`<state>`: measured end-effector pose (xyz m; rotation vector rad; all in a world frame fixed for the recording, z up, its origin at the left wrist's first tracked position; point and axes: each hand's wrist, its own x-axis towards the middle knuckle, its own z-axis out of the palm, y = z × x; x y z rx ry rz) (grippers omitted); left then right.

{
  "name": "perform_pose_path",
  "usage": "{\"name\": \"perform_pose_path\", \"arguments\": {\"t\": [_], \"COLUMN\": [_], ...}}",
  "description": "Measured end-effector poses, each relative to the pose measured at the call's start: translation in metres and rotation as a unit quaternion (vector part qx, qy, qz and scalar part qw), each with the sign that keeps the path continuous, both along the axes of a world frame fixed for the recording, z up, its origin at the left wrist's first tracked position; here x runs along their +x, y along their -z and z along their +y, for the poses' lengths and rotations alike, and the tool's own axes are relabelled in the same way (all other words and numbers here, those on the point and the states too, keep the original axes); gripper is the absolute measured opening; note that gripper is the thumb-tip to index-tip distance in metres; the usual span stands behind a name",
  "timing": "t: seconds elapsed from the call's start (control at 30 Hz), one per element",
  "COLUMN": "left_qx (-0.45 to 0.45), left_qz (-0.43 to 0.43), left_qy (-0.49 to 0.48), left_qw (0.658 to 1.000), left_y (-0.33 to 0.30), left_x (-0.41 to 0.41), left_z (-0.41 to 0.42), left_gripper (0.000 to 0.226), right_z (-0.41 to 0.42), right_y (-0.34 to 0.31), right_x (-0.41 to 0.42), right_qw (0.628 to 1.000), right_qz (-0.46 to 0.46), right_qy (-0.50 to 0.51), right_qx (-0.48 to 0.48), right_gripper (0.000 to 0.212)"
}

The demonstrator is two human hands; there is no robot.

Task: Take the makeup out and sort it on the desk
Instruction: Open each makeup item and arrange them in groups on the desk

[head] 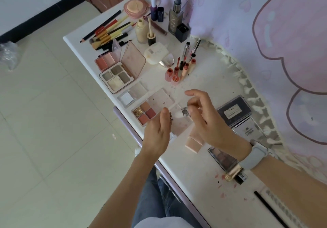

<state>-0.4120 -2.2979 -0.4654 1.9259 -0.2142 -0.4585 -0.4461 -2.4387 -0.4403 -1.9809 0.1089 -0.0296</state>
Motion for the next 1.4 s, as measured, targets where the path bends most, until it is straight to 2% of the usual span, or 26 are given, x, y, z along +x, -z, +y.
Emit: {"name": "perform_pose_path", "arguments": {"t": [0.07, 0.17, 0.23, 0.3, 0.37, 0.4, 0.47, 0.6, 0.73, 0.87, 0.97, 1.07, 1.13, 1.2, 1.27, 1.33, 1.4], "left_qx": [0.05, 0.104, 0.12, 0.122, 0.117, 0.116, 0.116, 0.111, 0.07, 0.04, -0.049, -0.214, -0.309, -0.357, -0.371, -0.359, -0.3], "left_qz": [-0.036, -0.096, -0.116, -0.125, -0.13, -0.134, -0.137, -0.13, -0.071, 0.002, 0.114, 0.262, 0.311, 0.327, 0.333, 0.319, 0.266], "left_qy": [0.035, 0.076, 0.088, 0.089, 0.089, 0.091, 0.096, 0.109, 0.072, 0.067, 0.02, -0.029, -0.036, -0.04, -0.045, -0.043, -0.04], "left_qw": [0.997, 0.987, 0.982, 0.981, 0.981, 0.98, 0.979, 0.979, 0.992, 0.997, 0.992, 0.941, 0.898, 0.874, 0.866, 0.876, 0.915], "left_y": [0.004, 0.007, 0.006, 0.006, 0.007, 0.007, 0.007, 0.006, 0.005, 0.003, 0.004, 0.006, 0.005, 0.004, 0.002, 0.002, 0.002], "left_x": [0.007, 0.012, 0.013, 0.013, 0.014, 0.015, 0.016, 0.017, 0.021, 0.024, 0.03, 0.038, 0.04, 0.039, 0.039, 0.039, 0.04], "left_z": [0.002, 0.002, 0.0, -0.002, -0.002, -0.002, -0.001, -0.002, -0.002, 0.0, 0.011, 0.02, 0.016, 0.006, -0.006, -0.019, -0.035], "left_gripper": [0.045, 0.039, 0.037, 0.037, 0.037, 0.036, 0.037, 0.041, 0.049, 0.048, 0.041, 0.033, 0.03, 0.024, 0.022, 0.022, 0.019], "right_z": [-0.01, -0.017, -0.021, -0.025, -0.031, -0.034, -0.039, -0.042, -0.047, -0.057, -0.077, -0.089, -0.088, -0.083, -0.08, -0.081, -0.083], "right_y": [0.002, 0.001, 0.001, 0.001, -0.001, -0.002, -0.004, -0.006, -0.004, -0.004, -0.001, 0.004, 0.009, 0.014, 0.022, 0.031, 0.04], "right_x": [0.001, 0.006, 0.01, 0.01, 0.009, 0.009, 0.01, 0.015, 0.014, 0.013, 0.016, 0.017, 0.016, 0.017, 0.021, 0.027, 0.034], "right_qw": [0.997, 0.987, 0.985, 0.99, 0.994, 0.993, 0.988, 0.975, 0.971, 0.962, 0.969, 0.986, 0.99, 0.988, 0.983, 0.979, 0.976], "right_qz": [0.071, 0.161, 0.167, 0.132, 0.109, 0.114, 0.138, 0.151, 0.09, 0.05, 0.041, 0.058, 0.065, 0.074, 0.081, 0.086, 0.088], "right_qy": [-0.024, -0.005, 0.029, 0.035, 0.004, -0.019, -0.069, -0.137, -0.142, -0.141, -0.07, 0.05, 0.107, 0.139, 0.164, 0.184, 0.199], "right_qx": [0.022, 0.024, -0.018, -0.043, 0.003, 0.029, 0.011, -0.085, -0.171, -0.23, -0.235, -0.146, -0.064, 0.005, 0.027, 0.011, -0.011], "right_gripper": [0.034, 0.018, 0.037, 0.027, 0.012, 0.024, 0.039, 0.027, 0.036, 0.03, 0.027, 0.025, 0.024, 0.025, 0.021, 0.016, 0.013]}}
